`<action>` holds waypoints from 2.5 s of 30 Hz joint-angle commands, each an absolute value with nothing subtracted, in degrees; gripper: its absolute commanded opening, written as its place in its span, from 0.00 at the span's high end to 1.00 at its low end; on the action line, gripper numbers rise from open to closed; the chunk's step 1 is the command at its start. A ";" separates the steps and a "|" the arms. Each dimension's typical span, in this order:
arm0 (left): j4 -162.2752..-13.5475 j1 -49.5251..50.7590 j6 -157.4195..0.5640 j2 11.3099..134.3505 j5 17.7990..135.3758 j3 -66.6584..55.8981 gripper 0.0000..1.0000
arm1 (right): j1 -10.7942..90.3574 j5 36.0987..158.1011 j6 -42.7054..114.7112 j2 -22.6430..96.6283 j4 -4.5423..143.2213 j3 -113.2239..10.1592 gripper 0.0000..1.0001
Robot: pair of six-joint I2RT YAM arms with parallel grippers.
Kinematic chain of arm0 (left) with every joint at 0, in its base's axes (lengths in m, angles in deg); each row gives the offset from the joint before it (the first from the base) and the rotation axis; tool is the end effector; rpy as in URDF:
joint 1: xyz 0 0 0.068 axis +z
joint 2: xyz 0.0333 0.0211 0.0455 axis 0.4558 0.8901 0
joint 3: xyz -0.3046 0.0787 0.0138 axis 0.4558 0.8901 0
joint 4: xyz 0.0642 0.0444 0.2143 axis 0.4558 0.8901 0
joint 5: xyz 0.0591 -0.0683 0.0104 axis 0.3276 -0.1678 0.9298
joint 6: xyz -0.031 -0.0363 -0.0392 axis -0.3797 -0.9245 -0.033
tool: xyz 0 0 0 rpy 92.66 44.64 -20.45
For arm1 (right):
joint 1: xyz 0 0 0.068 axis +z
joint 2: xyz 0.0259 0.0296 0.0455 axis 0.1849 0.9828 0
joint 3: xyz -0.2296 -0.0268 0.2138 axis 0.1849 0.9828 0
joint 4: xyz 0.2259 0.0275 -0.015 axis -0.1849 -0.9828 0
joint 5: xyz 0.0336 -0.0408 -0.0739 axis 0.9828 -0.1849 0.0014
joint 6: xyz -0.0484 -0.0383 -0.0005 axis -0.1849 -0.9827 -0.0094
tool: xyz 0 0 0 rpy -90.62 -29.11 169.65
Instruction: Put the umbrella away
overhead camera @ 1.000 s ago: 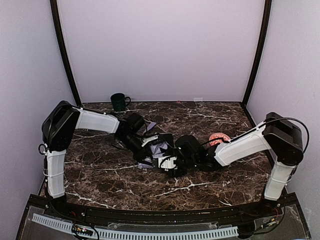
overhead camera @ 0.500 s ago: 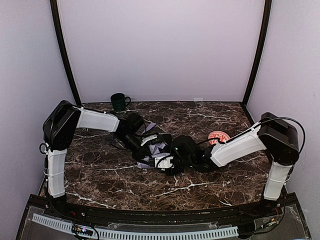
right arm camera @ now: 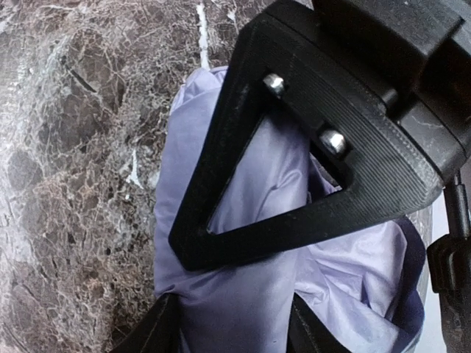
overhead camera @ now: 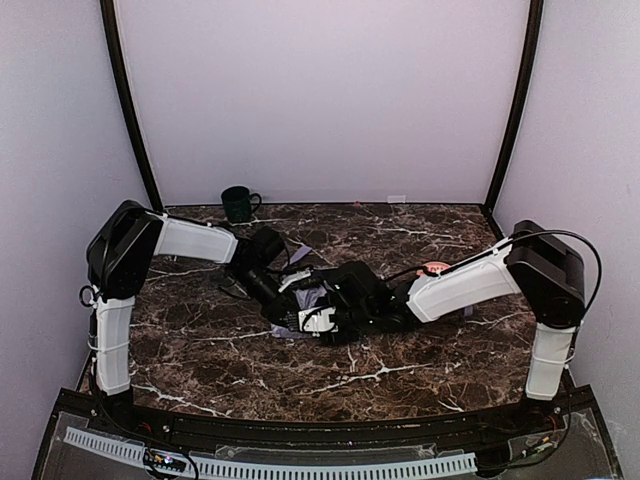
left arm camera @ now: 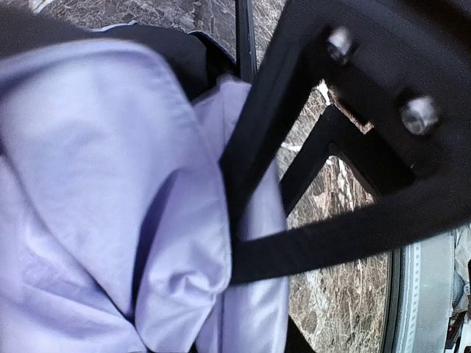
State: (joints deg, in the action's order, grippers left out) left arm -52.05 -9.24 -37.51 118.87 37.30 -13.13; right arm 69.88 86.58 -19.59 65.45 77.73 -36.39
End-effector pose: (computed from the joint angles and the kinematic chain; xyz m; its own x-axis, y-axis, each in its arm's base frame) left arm 0.3045 -0.2667 0.1800 -0.4090 0.7118 -0.5710 0.8620 0.0961 -0.4977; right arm 0.2045 0.3387 0.2051 0.4087 -0.7821 -0.4705 -0.8065 -0.0680 -0.5874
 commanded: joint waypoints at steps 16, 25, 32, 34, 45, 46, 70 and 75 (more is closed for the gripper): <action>-64.75 -1.07 -53.23 105.64 41.01 -2.61 0.25 | 63.40 111.14 1.41 74.48 48.41 -44.42 0.95; -75.30 -0.88 -41.10 82.73 51.93 12.88 0.32 | 58.52 125.21 7.88 77.56 39.04 -48.28 0.99; -91.49 -17.77 -16.89 71.02 64.26 29.14 0.31 | 58.30 133.37 14.03 80.14 32.73 -50.88 1.00; -93.02 -18.90 -15.95 72.59 65.18 29.46 0.27 | 58.37 135.26 13.55 79.98 32.30 -50.00 1.00; -85.34 -25.09 -19.01 89.01 65.00 20.13 0.25 | 56.43 139.72 15.27 85.57 32.89 -55.85 0.99; -84.27 -25.17 -20.04 90.12 64.77 19.09 0.25 | 56.10 139.05 16.01 85.97 33.51 -56.47 0.99; -47.89 -18.21 -31.30 111.43 56.04 -1.38 0.92 | 46.36 127.58 29.36 59.75 55.76 -42.93 0.42; -43.80 -15.16 -33.26 115.49 50.58 -5.58 0.93 | 48.70 118.14 26.66 48.04 67.69 -28.92 0.42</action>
